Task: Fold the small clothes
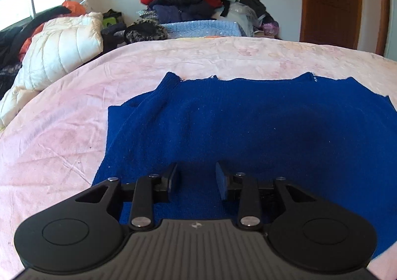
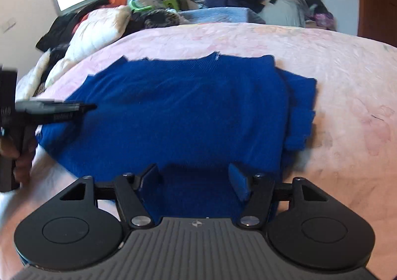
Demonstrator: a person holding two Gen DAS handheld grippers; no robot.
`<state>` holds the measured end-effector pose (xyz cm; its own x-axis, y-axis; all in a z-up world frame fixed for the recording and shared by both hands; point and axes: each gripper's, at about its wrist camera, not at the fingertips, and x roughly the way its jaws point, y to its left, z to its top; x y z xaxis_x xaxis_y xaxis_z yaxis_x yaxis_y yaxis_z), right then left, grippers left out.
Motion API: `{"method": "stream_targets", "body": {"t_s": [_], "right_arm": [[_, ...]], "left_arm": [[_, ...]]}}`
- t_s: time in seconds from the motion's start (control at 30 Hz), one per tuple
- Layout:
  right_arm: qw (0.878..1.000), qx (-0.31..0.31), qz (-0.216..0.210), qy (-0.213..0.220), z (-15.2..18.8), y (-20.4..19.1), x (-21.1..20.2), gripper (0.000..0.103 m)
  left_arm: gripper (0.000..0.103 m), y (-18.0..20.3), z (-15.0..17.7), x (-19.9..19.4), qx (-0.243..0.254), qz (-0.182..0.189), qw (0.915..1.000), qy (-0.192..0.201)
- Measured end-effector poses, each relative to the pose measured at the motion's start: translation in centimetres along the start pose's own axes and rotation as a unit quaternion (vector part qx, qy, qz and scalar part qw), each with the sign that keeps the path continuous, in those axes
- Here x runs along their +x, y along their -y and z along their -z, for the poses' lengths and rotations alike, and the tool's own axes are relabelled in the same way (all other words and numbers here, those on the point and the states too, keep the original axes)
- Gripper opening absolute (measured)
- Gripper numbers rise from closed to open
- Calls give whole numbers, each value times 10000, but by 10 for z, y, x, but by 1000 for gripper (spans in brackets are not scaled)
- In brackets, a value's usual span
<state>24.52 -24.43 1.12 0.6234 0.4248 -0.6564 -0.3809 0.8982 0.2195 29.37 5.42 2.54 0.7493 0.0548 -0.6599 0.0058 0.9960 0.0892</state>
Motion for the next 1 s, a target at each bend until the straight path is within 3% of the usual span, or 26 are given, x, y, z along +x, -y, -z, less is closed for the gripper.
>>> {"method": "stream_targets", "body": {"t_s": [0.03, 0.1, 0.17, 0.27, 0.37, 0.47, 0.6, 0.67, 0.7, 0.73, 0.8, 0.87, 0.9, 1.0], "right_arm": [[10000, 56, 62, -38, -2, -1, 0, 63], [9991, 261, 309, -118, -10, -6, -5, 59], [9994, 138, 295, 142, -12, -17, -19, 60], [9998, -49, 145, 121, -8, -32, -24, 64], [9990, -53, 298, -319, 5, -31, -9, 64], [9996, -186, 216, -16, 16, -30, -9, 67], [9990, -164, 375, -163, 11, -37, -8, 69], [9988, 82, 479, 67, 12, -40, -20, 70], [9982, 197, 419, 382, 18, -40, -32, 75], [9969, 288, 367, 637, 24, -39, -40, 80], [9939, 451, 439, 906, 35, -36, -50, 92], [9949, 621, 441, 665, 42, -28, -42, 89], [9951, 755, 414, 482, 45, -24, -36, 89], [9950, 580, 362, 728, 56, -25, -34, 96]], "left_arm": [[33, 0, -4, -5, -155, -90, 9998, -116], [32, -1, -5, -24, -306, -85, 9995, 42], [33, -3, 4, -42, -302, 49, 9994, 179], [33, -9, 27, -40, -386, 87, 9990, -219], [33, -16, 44, -42, -398, 25, 9992, 30], [34, -18, 46, -37, -398, -75, 9991, 152], [34, -14, 38, -44, -557, -257, 9981, 33], [39, -24, 43, -62, -1003, -152, 9948, 111], [43, -30, 48, -72, -1232, -72, 9922, 159], [52, -37, 53, -80, -1481, -36, 9888, 172], [61, -55, 67, -94, -2213, -135, 9750, 155], [61, -75, 81, -99, -2979, -75, 9546, -11], [61, -86, 87, -97, -3435, 33, 9390, -182], [61, -111, 100, -93, -4513, 455, 8909, -232]]}}
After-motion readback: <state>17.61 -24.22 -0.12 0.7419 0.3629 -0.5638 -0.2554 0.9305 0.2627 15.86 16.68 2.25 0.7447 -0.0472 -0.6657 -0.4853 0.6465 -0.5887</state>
